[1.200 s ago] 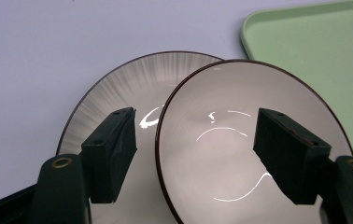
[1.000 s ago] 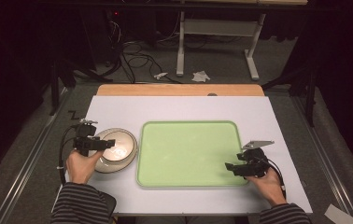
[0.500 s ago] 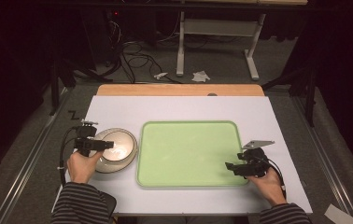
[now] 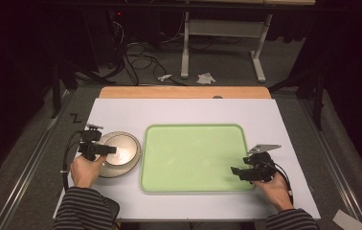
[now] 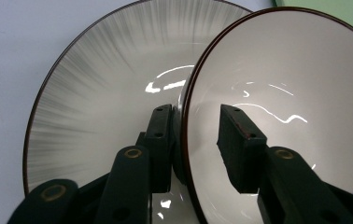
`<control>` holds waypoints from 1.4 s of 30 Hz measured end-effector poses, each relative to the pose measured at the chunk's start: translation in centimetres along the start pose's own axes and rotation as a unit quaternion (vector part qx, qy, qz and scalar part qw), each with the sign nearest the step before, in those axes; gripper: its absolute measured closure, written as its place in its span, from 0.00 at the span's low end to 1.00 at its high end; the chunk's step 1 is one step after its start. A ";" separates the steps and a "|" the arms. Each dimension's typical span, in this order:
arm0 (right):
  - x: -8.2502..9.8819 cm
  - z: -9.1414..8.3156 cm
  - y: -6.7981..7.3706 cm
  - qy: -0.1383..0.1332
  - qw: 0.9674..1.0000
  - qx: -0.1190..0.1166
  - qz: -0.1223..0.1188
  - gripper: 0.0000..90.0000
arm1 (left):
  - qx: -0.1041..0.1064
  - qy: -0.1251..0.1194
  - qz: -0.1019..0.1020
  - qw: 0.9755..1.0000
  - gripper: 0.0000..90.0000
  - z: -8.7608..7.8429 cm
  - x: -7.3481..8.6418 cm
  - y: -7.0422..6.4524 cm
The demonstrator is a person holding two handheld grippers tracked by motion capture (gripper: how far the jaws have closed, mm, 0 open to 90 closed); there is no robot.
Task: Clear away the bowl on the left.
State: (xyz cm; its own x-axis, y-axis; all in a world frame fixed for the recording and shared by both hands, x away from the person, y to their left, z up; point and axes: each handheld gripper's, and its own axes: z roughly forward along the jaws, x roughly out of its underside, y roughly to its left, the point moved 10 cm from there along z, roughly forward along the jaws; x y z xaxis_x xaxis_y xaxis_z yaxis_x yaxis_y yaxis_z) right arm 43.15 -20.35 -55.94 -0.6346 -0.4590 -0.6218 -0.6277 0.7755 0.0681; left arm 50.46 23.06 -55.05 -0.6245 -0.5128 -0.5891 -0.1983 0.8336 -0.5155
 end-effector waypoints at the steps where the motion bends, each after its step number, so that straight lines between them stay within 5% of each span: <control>1: 0.0 0.0 0.0 -0.001 1.000 0.002 0.000 0.38 | -0.001 0.002 -0.005 1.000 0.75 0.1 0.0 0.1; 8: 0.0 0.0 0.0 -0.002 1.000 0.004 -0.003 0.38 | -0.002 0.017 -0.031 0.999 0.84 0.5 0.2 0.7; 15: 0.0 0.0 0.0 0.001 1.000 0.005 0.002 0.38 | 0.018 0.020 -0.069 0.997 0.90 0.3 -0.4 0.8; 26: 0.0 0.0 0.0 0.001 1.000 0.004 -0.001 0.38 | 0.021 0.015 -0.049 0.998 0.89 -0.3 -0.8 0.2; 31: 0.1 0.1 0.1 0.003 1.000 0.006 0.000 0.38 | 0.039 0.001 -0.047 0.998 0.90 -1.2 -1.4 -0.5; 42: 0.1 0.0 0.0 0.002 1.000 0.007 -0.003 0.38 | 0.075 -0.005 -0.021 0.997 0.90 -2.7 -1.4 -3.5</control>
State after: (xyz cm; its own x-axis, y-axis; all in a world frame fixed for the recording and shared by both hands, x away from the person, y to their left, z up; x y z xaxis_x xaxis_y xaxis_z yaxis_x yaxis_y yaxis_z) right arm 43.11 -20.36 -56.02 -0.6322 -0.4657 -0.6193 -0.6259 0.7780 0.0539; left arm 50.02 21.41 -50.73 -0.6101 -0.5495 -0.5708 -0.1083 0.7715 -0.6269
